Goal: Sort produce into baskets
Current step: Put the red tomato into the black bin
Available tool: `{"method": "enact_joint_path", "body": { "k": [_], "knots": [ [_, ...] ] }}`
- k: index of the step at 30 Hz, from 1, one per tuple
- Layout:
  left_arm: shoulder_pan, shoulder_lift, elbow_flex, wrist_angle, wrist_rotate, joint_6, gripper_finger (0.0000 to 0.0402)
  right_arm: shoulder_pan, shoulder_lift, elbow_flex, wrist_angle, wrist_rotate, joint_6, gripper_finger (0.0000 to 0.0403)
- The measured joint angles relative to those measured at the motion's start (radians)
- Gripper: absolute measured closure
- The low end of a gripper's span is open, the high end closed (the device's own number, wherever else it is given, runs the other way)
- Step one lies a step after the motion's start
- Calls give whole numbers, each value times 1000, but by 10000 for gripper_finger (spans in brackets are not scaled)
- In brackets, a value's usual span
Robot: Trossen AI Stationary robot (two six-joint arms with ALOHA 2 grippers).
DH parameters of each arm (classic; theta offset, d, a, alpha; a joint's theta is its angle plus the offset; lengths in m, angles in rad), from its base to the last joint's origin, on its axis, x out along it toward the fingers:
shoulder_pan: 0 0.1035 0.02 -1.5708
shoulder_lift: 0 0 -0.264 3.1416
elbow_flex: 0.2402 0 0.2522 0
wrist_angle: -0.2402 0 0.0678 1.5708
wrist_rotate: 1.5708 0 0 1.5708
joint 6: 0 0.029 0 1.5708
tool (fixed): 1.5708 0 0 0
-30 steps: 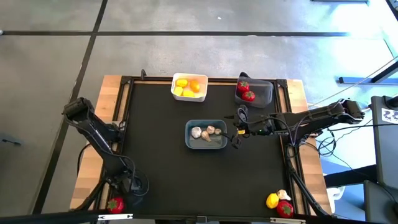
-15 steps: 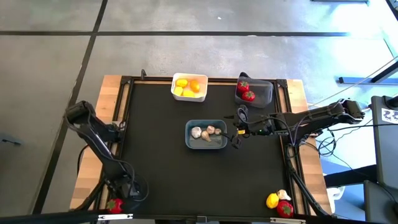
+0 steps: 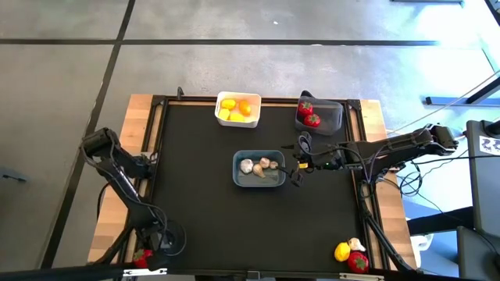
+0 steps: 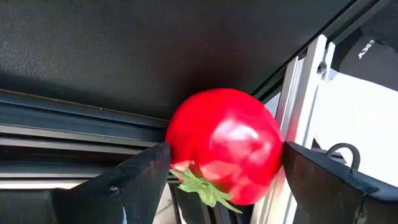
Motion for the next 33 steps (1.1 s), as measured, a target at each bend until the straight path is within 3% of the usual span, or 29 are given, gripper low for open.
{"method": "enact_joint_path", "body": {
  "k": [5,13,22,33],
  "knots": [
    [-7,2,0,-1,-2,2,116,0,0,0,-1,0,0,26],
    [-7,2,0,-6,-25,8,223,0,0,0,0,0,0,26],
    [49,-10,-3,-10,-39,86,248,0,0,0,0,0,0,26],
    [201,-106,-6,-99,-171,202,262,0,0,0,-1,0,0,26]
  ]
}}
